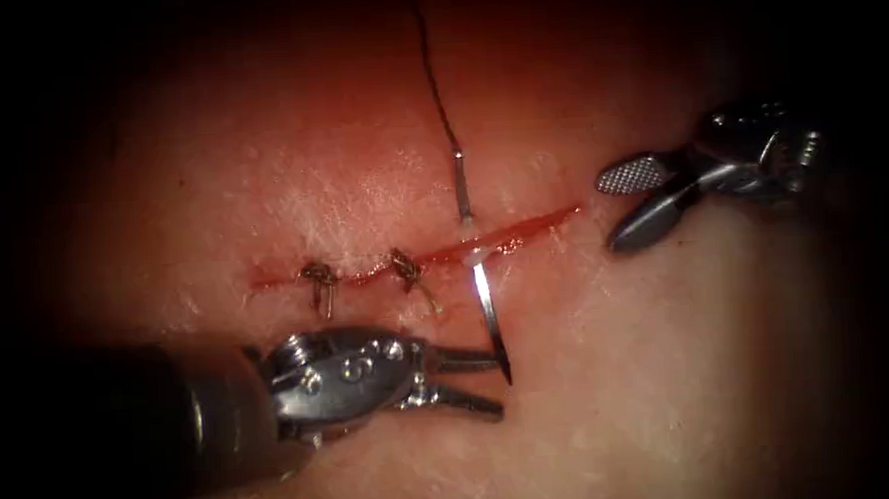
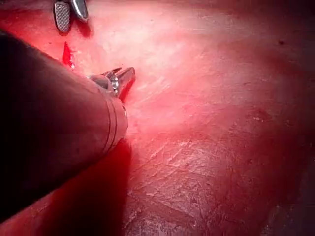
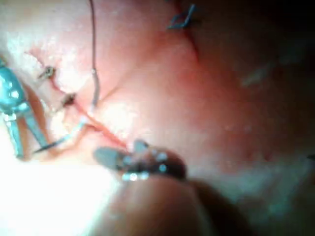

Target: Wound Closure

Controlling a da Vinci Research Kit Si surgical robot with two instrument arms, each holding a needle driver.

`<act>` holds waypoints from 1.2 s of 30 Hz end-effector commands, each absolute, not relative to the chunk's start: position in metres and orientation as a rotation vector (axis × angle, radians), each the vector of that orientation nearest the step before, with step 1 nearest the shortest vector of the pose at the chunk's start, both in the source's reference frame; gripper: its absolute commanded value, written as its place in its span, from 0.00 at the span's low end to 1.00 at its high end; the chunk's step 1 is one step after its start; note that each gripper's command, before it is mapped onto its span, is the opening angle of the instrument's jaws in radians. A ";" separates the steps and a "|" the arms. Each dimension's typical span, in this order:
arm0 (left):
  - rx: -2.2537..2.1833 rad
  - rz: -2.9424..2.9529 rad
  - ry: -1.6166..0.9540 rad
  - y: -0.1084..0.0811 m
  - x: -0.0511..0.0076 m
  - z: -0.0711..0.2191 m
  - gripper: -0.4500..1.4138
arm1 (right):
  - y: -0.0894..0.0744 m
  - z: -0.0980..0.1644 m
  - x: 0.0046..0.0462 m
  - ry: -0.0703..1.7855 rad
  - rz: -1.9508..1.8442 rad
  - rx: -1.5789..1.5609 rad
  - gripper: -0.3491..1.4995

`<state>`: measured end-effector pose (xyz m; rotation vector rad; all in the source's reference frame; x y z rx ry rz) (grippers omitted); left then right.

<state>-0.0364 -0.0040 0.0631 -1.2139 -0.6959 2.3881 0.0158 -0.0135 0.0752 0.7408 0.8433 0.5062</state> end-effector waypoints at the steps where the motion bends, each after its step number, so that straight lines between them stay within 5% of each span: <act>1: -1.214 2.404 -0.677 -0.004 -0.0368 0.063 0.43 | -0.014 0.076 0.0160 0.859 0.510 0.746 0.87; 9: -1.313 2.697 -0.431 -0.003 -0.0375 0.062 0.76 | -0.017 0.077 0.0161 0.899 0.517 0.728 0.86; 13: -1.364 2.807 -0.336 -0.003 -0.0381 0.062 0.80 | -0.017 0.078 0.0161 0.905 0.517 0.721 0.85; 36: -1.291 3.093 0.100 -0.002 -0.0367 0.069 0.69 | -0.016 0.078 0.0152 0.978 0.594 0.629 0.85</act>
